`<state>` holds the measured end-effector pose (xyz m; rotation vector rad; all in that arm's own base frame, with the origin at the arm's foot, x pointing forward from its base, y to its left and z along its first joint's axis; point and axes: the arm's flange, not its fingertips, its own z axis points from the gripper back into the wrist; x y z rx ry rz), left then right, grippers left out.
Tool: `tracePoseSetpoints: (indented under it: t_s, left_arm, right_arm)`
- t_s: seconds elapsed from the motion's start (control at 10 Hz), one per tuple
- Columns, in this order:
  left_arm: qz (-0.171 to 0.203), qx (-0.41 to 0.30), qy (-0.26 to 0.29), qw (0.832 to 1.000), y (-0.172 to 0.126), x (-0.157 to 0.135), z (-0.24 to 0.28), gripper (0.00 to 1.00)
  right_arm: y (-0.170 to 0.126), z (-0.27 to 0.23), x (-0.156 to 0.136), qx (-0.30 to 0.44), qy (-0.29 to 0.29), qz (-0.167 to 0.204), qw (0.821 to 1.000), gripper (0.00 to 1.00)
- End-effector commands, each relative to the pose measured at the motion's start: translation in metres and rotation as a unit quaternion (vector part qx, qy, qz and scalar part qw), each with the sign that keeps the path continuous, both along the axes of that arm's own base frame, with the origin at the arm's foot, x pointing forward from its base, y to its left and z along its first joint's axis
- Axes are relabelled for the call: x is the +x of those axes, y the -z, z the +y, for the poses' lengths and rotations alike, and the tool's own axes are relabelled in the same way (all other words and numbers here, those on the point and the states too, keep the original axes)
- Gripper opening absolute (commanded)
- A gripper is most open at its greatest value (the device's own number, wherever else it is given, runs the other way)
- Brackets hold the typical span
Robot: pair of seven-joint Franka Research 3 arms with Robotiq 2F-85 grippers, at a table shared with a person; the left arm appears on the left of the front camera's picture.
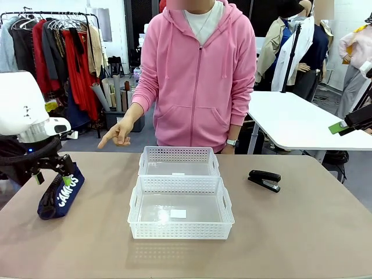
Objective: Distribute items into two baskets.
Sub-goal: Pick up the Pencil pouch that the person points to.
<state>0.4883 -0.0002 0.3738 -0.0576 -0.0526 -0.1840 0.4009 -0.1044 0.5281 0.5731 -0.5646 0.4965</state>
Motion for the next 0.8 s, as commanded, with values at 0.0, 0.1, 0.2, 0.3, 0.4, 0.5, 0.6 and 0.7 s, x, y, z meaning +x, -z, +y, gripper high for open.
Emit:
tracePoseSetpoints:
  t_s: [0.0, 0.1, 0.2, 0.3, 0.4, 0.5, 0.6, 0.7]
  left_arm:
    - [-0.006, -0.018, 0.001, 1.000, 0.014, -0.001, 0.004, 1.00]
    - [-0.001, -0.021, 0.003, 1.000, 0.021, 0.000, 0.004, 1.00]
    - [0.000, -0.023, 0.001, 1.000, 0.025, 0.002, 0.005, 1.00]
    - [-0.002, -0.027, 0.002, 1.000, 0.028, 0.003, 0.004, 1.00]
    - [-0.005, -0.029, 0.006, 1.000, 0.034, 0.004, 0.004, 1.00]
    - [-0.006, -0.025, 0.005, 1.000, 0.038, 0.005, 0.004, 0.93]
    - [-0.007, -0.021, 0.004, 1.000, 0.042, 0.007, 0.005, 0.77]
    - [0.000, -0.015, 0.006, 1.000, 0.042, 0.008, 0.004, 0.58]
  right_arm:
    - [-0.001, 0.000, 0.001, 0.008, -0.002, -0.004, 1.000, 1.00]
    - [-0.001, 0.000, 0.001, 0.008, -0.002, -0.004, 1.000, 1.00]
    - [-0.001, 0.000, 0.001, 0.008, -0.002, -0.004, 1.000, 1.00]
    - [-0.001, 0.000, 0.001, 0.008, -0.002, -0.004, 1.000, 1.00]
    - [-0.001, 0.000, 0.001, 0.008, -0.002, -0.004, 1.000, 1.00]
    - [-0.001, 0.000, 0.001, 0.008, -0.002, -0.004, 1.000, 1.00]
    - [-0.001, 0.000, 0.001, 0.008, -0.002, -0.004, 1.000, 1.00]
    - [-0.001, 0.000, 0.001, 0.008, -0.002, -0.004, 1.000, 1.00]
